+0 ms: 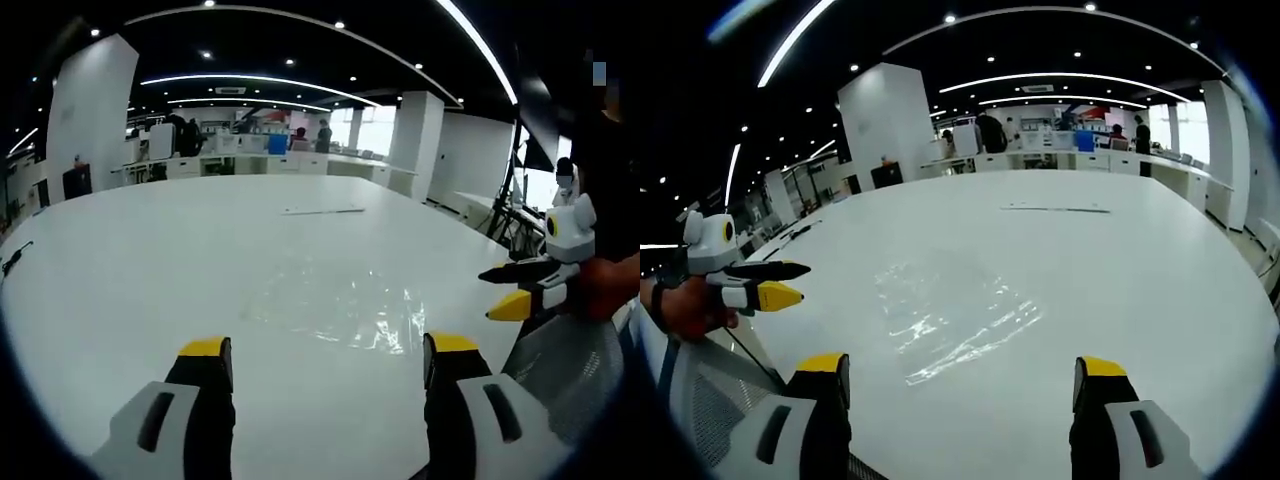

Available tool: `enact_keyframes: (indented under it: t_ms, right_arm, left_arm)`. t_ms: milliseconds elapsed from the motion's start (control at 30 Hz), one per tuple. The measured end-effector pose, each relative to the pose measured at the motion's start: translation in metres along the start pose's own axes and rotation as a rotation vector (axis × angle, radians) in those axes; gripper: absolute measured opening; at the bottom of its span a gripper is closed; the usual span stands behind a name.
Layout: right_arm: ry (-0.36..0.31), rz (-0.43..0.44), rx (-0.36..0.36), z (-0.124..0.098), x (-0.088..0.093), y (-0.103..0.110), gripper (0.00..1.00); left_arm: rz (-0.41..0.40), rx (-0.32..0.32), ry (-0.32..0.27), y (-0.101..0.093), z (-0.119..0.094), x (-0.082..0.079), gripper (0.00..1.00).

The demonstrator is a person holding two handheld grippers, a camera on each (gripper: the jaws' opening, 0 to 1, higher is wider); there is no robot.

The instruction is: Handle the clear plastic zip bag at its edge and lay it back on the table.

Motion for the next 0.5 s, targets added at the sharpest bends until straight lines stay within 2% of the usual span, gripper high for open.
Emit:
enact_keyframes:
  t_ms: [500]
  right_arm:
    - [-0.001, 0.002, 0.005, 0.0001, 0.0005, -0.0009, 0.93]
  left_arm:
    - [-0.001, -0.002, -0.004, 0.0029, 0.0007, 0.0007, 0.77]
Point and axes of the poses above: the point that each gripper's makers call its tool centre point, and the gripper's own axes: z roughly forward along the fingers, y roughly to its left, x roughly out of its underside, the point moved 4 cm from there along -z, roughly backward along the fingers, and after that the axes turned 2 degrees about -x, right-handed, at the moved point
